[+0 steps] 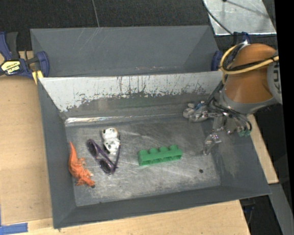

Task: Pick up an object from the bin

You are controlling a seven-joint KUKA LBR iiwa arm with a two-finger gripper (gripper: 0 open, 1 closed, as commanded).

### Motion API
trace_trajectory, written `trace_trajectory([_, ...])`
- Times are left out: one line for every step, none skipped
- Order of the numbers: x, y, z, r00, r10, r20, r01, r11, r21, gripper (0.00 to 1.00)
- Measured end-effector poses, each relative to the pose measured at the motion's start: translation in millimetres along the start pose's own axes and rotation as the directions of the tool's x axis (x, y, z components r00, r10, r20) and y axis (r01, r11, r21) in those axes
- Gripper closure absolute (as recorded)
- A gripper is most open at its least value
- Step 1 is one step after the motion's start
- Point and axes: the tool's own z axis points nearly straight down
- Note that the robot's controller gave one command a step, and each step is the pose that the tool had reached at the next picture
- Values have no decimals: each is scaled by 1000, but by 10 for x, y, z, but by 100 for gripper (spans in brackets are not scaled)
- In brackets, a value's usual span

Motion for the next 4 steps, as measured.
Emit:
trace_trajectory([361,159,128,998,58,0,-58,998,4,0])
trace_trajectory([444,717,180,996,87,2,-87,996,5,0])
trace_trajectory([424,1116,176,998,61,5,-61,998,3,0])
trace_trajectory([734,1560,167,983,181,19,-181,984,0,100])
